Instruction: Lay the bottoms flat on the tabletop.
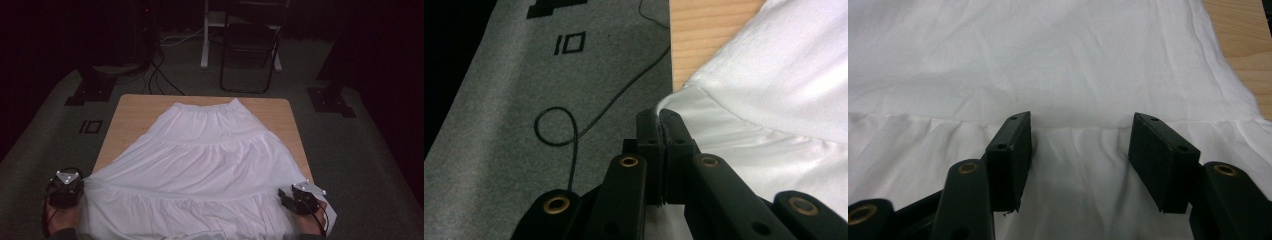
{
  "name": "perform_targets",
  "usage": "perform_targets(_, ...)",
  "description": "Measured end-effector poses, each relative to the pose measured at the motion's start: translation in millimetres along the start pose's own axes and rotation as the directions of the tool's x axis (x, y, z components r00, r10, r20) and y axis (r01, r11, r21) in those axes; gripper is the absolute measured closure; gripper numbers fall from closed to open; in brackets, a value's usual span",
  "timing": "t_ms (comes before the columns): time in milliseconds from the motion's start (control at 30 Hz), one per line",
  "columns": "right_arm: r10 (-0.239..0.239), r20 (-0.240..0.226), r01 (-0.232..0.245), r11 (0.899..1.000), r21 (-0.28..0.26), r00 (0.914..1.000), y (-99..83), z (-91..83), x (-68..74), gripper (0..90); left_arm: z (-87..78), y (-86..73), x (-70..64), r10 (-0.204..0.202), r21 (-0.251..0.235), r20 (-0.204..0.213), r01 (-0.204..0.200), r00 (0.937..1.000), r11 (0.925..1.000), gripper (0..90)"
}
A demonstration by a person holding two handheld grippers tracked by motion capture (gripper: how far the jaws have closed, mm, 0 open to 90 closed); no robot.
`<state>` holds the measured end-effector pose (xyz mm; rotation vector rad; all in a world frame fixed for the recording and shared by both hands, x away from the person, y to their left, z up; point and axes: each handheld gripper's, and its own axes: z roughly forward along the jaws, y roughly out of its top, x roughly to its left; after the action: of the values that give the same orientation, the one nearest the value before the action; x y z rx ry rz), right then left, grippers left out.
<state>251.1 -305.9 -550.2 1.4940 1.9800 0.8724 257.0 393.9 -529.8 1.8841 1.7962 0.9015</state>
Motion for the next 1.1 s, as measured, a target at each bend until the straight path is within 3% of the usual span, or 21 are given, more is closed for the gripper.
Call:
perform_targets(200,0.0,0.003,0.0,1.0,-0.004,1.0,0.1,0.3,-0.4,42.2,-8.6,2.6,-9.1,-0.008,-0.051,0.003,0.008,1.0,0.9987,65.1)
perform_targets(433,0.006,0.011,-0.006,0.999,-0.034,0.9999,1.0,-3.0,-2.9,43.2,-26.9,11.2,-34.0,0.025,-0.133,0.069,-0.015,0.9973,0.9909,56.7)
perform_targets(467,0.013,0.012,-0.012,0.999,-0.037,0.9998,1.0,-4.2,-4.9,44.3,-27.3,11.8,-44.5,0.035,-0.145,0.107,-0.019,0.9936,0.9892,55.9)
perform_targets(567,0.014,0.013,-0.013,0.999,-0.043,0.9998,1.7,-6.4,-6.6,48.6,-23.7,11.1,-62.9,0.058,-0.152,0.153,-0.035,0.9864,0.9878,55.8)
perform_targets(600,0.014,0.013,-0.013,0.999,-0.043,0.9998,1.7,-6.4,-6.6,48.6,-23.7,11.1,-62.9,0.058,-0.152,0.153,-0.035,0.9864,0.9878,55.3)
perform_targets(633,0.012,0.023,-0.011,0.998,-0.058,0.9997,3.5,-11.4,-9.5,53.5,-20.2,10.0,-74.7,0.079,-0.148,0.178,-0.052,0.9808,0.9876,55.0)
perform_targets(733,0.012,0.032,-0.01,0.998,-0.064,0.9994,4.7,-13.9,-11.7,55.9,-18.3,9.6,-79.3,0.083,-0.147,0.196,-0.055,0.9771,0.9876,54.8)
perform_targets(767,0.012,0.047,-0.009,0.998,-0.07,0.9988,5.9,-16.5,-14.5,60.1,-14.0,8.4,-89.1,0.093,-0.143,0.232,-0.061,0.9682,0.9879,54.8)
perform_targets(800,0.025,0.084,-0.018,0.997,-0.078,0.9962,7.9,-22.7,-24.1,68.2,-11.8,7.5,-91.8,0.094,-0.143,0.25,-0.059,0.9637,0.988,54.8)
perform_targets(867,0.031,0.13,-0.022,0.997,-0.07,0.9911,8.1,-26.5,-32.5,72.4,-7.8,5.1,-95.8,0.096,-0.129,0.26,-0.064,0.9608,0.9896,54.8)
perform_targets(933,0.038,0.147,-0.028,0.997,-0.065,0.9884,7.6,-28.0,-36.7,72.9,-4.5,2.4,-98.2,0.094,-0.114,0.273,-0.064,0.9574,0.9914,54.7)
perform_targets(967,0.046,0.197,-0.037,0.998,-0.047,0.9794,4.5,-29.9,-46.9,68.6,-2.2,0.3,-99.2,0.09,-0.111,0.282,-0.061,0.9551,0.992,54.7)
perform_targets(1033,0.049,0.22,-0.044,0.999,-0.027,0.9744,1.9,-29.0,-52.3,61.7,-1.0,-1.1,-98.0,0.078,-0.117,0.304,-0.044,0.9493,0.9921,54.6)
perform_targets(1100,0.053,0.221,-0.05,0.999,-0.017,0.9738,0.7,-28.0,-54.7,57.9,-0.3,-1.8,-97.4,0.072,-0.125,0.307,-0.034,0.949,0.9915,54.2)
